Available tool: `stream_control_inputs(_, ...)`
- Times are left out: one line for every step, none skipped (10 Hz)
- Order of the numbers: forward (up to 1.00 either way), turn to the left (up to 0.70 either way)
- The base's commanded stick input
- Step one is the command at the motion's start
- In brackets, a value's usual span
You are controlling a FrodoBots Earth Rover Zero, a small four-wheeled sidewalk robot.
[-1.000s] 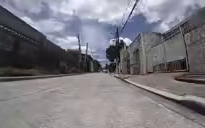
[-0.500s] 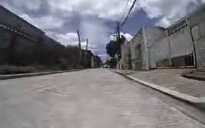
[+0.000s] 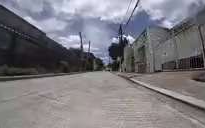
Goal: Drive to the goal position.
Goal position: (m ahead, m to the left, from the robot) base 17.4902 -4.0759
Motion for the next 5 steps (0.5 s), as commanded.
stream_control_inputs(0.7, 0.0)
stream_control_inputs(0.7, 0.0)
stream_control_inputs(0.7, 0.0)
stream_control_inputs(0.7, 0.0)
stream_control_inputs(0.7, -0.01)
